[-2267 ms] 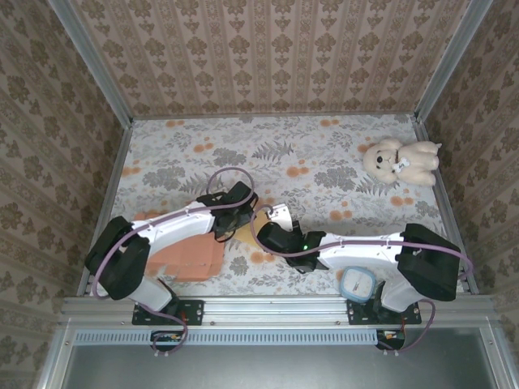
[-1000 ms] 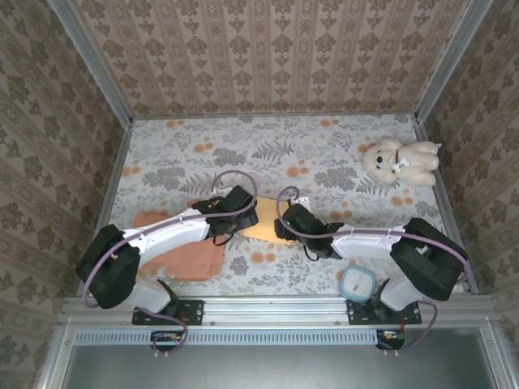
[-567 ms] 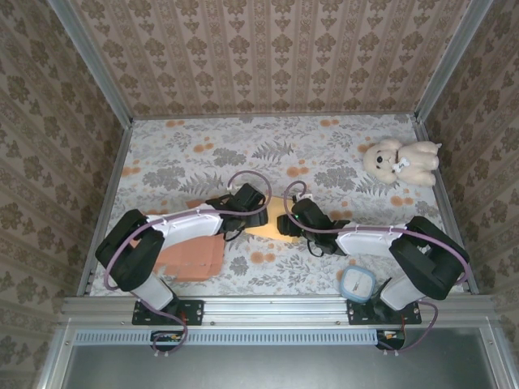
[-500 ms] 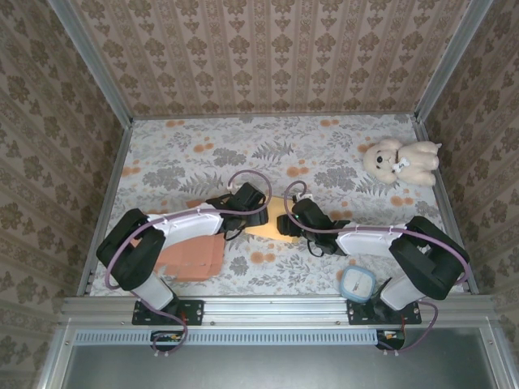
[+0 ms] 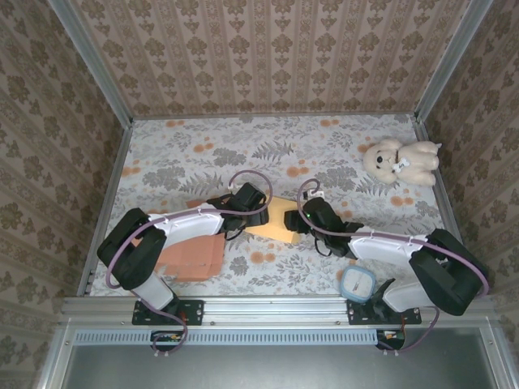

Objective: Fold the paper box

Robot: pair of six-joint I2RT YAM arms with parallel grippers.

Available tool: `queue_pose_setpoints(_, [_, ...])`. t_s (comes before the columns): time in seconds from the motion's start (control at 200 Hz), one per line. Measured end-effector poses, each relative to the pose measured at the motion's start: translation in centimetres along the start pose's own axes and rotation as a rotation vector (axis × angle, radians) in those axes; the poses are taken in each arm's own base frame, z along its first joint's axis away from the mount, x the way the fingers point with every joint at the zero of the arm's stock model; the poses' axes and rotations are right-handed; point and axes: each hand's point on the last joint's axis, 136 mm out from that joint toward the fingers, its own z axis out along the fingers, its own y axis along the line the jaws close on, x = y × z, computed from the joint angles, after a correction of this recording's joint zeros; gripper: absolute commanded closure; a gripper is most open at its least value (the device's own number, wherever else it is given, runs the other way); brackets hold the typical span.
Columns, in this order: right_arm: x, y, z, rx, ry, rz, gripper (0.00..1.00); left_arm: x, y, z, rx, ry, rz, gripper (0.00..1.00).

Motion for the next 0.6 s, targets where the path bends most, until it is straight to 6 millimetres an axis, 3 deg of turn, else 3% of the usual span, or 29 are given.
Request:
queue_pose_setpoints(0.255, [0.8, -1.3, 1.8, 0.036, 0.032, 0.016, 0.35, 0.0, 0.0, -0.1, -0.002, 0.002, 0.004, 0.18])
queue_pose_setpoints(0.44, [1.0, -1.0, 2.4, 0.022, 0.03, 0.028, 0.37, 0.0, 0.1, -0.1, -0.01, 0.003, 0.005, 0.18])
queue_pose_setpoints(0.6, [0.7, -0.7, 2.6, 0.006, 0.019, 0.036, 0.38, 0.0, 0.2, -0.3, -0.013, 0.006, 0.004, 0.09])
